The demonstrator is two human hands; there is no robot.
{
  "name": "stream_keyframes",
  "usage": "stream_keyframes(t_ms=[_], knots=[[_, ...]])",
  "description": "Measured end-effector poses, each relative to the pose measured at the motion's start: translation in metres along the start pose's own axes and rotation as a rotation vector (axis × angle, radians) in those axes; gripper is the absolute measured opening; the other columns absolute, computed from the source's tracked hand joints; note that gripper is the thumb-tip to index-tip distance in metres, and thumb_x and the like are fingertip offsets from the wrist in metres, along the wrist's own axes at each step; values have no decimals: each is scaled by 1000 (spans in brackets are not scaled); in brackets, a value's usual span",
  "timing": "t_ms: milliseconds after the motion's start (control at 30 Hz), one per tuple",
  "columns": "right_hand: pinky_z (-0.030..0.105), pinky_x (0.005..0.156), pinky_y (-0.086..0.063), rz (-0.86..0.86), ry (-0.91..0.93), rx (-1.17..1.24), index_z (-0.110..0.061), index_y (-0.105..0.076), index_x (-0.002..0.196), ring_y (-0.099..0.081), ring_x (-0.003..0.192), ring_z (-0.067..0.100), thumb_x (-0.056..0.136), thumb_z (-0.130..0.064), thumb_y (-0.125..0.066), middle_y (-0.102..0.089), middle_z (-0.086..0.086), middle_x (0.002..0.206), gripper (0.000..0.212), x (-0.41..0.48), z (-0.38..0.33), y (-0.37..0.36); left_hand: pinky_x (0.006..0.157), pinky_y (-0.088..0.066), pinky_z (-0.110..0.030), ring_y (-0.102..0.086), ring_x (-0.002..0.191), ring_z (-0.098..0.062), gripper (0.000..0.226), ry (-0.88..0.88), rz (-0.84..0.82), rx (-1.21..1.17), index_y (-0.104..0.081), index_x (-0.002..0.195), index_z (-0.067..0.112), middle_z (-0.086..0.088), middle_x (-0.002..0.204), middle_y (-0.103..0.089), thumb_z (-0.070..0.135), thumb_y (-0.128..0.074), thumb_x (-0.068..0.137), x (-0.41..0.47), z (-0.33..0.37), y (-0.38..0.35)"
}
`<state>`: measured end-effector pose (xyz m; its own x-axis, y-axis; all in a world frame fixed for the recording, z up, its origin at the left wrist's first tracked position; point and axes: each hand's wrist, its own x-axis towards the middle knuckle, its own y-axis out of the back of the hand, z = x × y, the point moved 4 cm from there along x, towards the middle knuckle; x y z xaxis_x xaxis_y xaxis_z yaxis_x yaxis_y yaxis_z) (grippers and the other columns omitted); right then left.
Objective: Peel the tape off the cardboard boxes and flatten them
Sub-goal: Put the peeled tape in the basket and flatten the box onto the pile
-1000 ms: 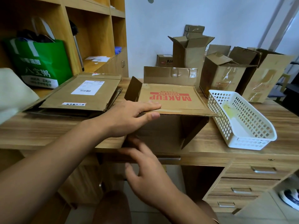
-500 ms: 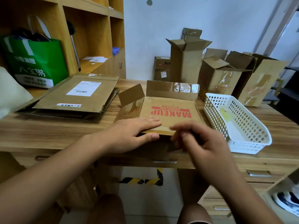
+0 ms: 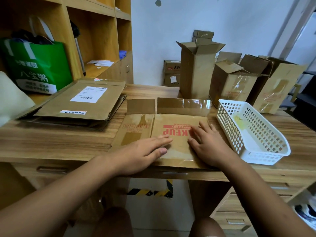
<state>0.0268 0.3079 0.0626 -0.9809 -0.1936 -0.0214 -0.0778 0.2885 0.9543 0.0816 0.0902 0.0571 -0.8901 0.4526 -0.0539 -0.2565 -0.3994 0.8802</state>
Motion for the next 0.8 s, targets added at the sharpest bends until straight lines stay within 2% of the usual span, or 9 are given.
stream_keyframes(t_ms=[67, 133, 233, 400, 500, 600, 800], knots=[[48, 126, -2, -28, -6, -34, -34, -19, 160, 3, 157, 29, 106, -51, -34, -5, -2, 170, 59, 2, 3, -9, 117, -24, -28, -19, 134, 12, 49, 51, 59, 16, -24, 151, 51, 29, 156, -23, 47, -38, 104, 1, -5, 0], [48, 127, -4, -67, -9, -42, -34, -17, 161, 2, 157, 30, 106, -52, -30, -5, -1, 171, 59, 1, 7, -21, 118, -27, -28, -25, 135, 9, 50, 95, 123, 42, -28, 151, 46, 25, 154, -30, 40, -45, 104, 0, -14, 1], [44, 128, -2, -51, -1, -61, -35, -15, 161, 4, 157, 27, 106, -56, -26, -4, -3, 170, 60, -1, 13, -34, 119, -32, -37, -29, 144, -3, 55, 197, 185, 116, -31, 151, 41, 18, 158, -32, 48, -49, 100, -4, -34, 3], [46, 126, -2, -7, -52, 11, -45, -24, 157, 7, 156, 36, 102, -61, -36, 0, 0, 171, 59, -1, 17, -32, 124, -15, -42, -15, 151, -9, 63, 339, 286, 233, -32, 152, 37, 14, 162, -25, 64, -41, 95, -12, -66, 11], [46, 125, -11, 23, -103, 57, -48, -30, 155, -4, 156, 36, 99, -63, -42, -1, 5, 171, 59, -3, 19, -31, 123, -19, -43, -14, 152, -13, 66, 399, 309, 131, -33, 152, 40, 15, 164, -21, 69, -41, 92, -16, -83, 12], [41, 122, -24, 95, -111, 124, -41, -41, 152, -24, 152, 29, 95, -63, -51, -16, 9, 168, 61, -3, 19, -27, 123, -19, -43, -12, 153, -12, 65, 378, 314, 81, -34, 152, 41, 18, 163, -21, 65, -45, 94, -16, -86, 10], [42, 121, -27, 158, -109, 130, -36, -43, 152, -27, 150, 28, 94, -62, -53, -22, 5, 166, 64, -9, 25, -32, 122, -13, -35, -5, 153, -7, 63, 298, 387, -53, -39, 152, 32, 15, 164, -19, 48, -61, 94, -12, -79, 11]])
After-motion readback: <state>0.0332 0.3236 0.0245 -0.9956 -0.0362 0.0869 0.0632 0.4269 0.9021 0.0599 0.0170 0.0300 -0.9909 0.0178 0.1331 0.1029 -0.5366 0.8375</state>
